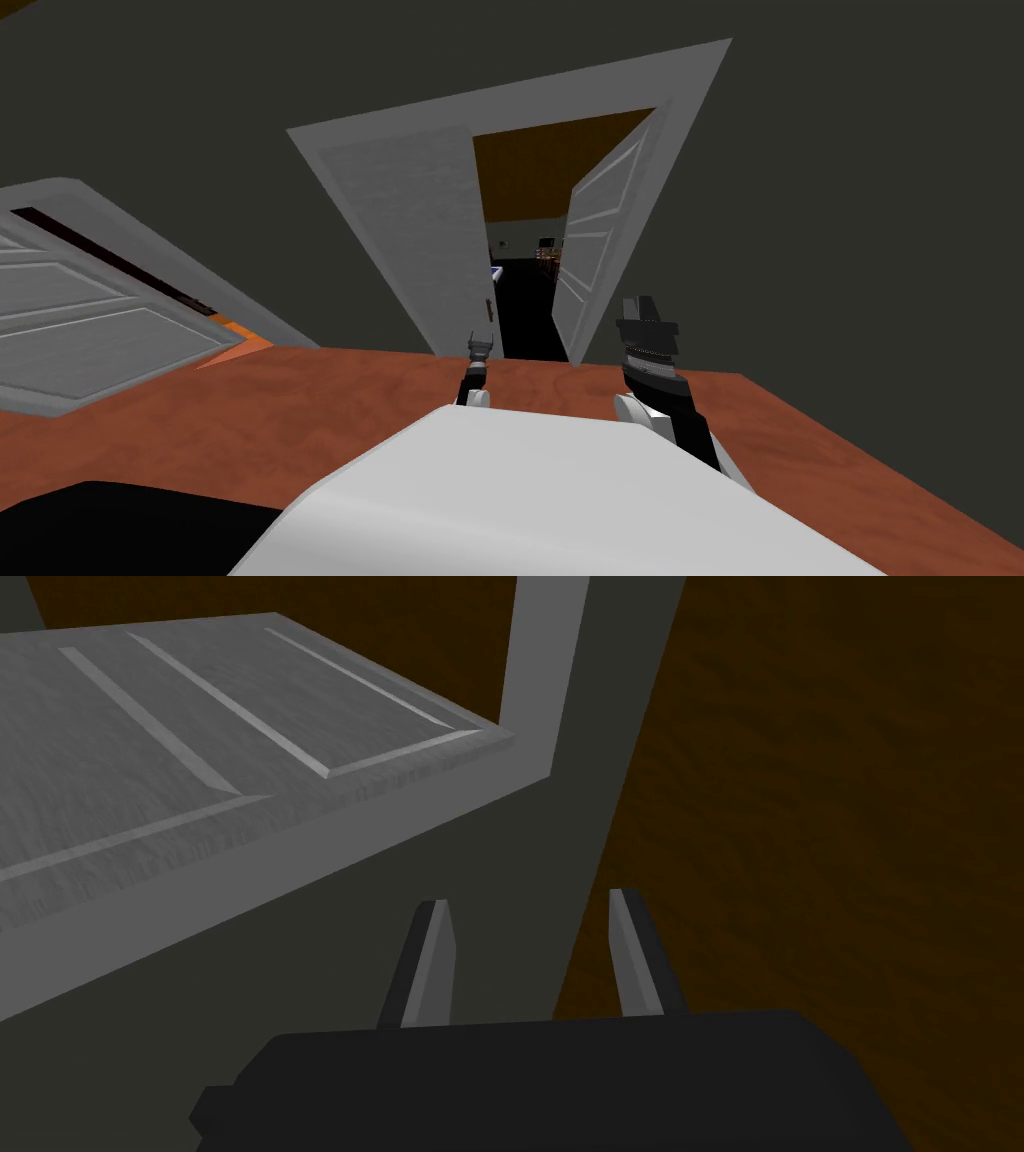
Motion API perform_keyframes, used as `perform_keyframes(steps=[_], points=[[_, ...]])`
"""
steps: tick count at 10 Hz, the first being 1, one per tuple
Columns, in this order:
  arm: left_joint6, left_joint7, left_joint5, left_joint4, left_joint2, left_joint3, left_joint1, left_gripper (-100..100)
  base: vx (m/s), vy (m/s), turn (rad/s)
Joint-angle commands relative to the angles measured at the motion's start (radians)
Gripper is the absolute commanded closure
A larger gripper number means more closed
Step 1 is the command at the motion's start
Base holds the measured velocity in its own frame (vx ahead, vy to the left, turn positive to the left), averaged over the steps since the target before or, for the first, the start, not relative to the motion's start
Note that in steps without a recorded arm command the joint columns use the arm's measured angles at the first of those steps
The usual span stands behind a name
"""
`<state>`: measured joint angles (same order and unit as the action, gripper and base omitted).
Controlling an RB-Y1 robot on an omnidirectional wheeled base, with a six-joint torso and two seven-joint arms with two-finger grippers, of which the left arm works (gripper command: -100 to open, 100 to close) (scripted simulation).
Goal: Push the door open
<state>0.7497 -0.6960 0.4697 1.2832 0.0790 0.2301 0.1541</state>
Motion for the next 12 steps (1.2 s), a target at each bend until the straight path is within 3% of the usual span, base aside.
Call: perform_keyframes(steps=[1, 12], points=[[0.012, -0.036, 0.031, -0.05, 0.0, 0.008, -0.024, -100, 0.058, 0.099, -0.158], [0.092, -0.231, 0.205, -0.324, -0.017, 0.062, -0.14, -100, 0.057, 0.098, -0.124]])
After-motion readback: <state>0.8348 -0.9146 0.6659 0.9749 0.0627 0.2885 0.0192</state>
